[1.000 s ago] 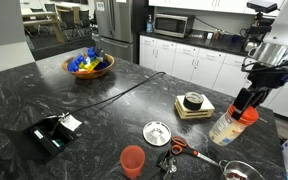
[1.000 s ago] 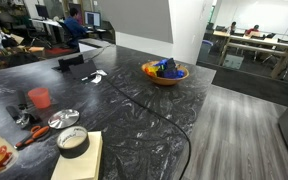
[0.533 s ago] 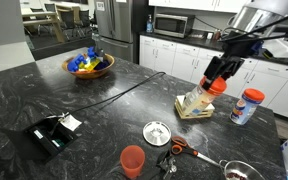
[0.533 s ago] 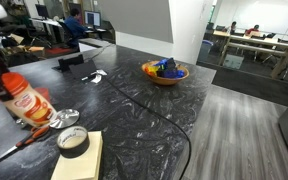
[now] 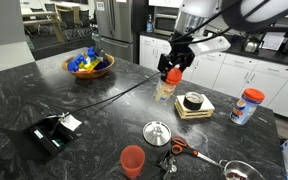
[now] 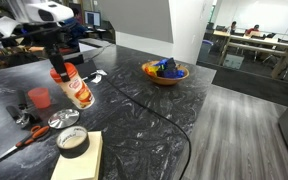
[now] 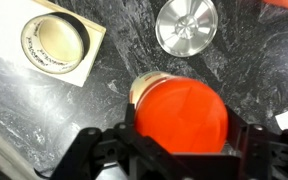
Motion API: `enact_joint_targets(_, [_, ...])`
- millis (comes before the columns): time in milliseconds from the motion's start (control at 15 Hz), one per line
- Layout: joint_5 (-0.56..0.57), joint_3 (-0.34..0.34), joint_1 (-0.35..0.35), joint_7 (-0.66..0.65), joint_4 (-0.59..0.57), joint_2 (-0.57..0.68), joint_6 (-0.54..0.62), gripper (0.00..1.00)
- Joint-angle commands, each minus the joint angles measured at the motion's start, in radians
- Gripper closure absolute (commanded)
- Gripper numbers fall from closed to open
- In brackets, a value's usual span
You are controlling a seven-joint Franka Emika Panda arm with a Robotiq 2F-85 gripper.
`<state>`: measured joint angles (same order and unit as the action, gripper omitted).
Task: Move the orange jar toward the middle of the counter
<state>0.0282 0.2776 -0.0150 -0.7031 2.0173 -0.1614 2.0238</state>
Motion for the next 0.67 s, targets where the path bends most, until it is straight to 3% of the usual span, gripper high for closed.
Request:
enact_joint_targets(0, [0.005, -0.050, -0.028, -0.020, -0.098, 0.110, -0.034, 0.44])
enact_joint_targets(600, [-0.169, -0.144, -0.045, 0.016, -0.099, 0.214, -0.065, 0.44])
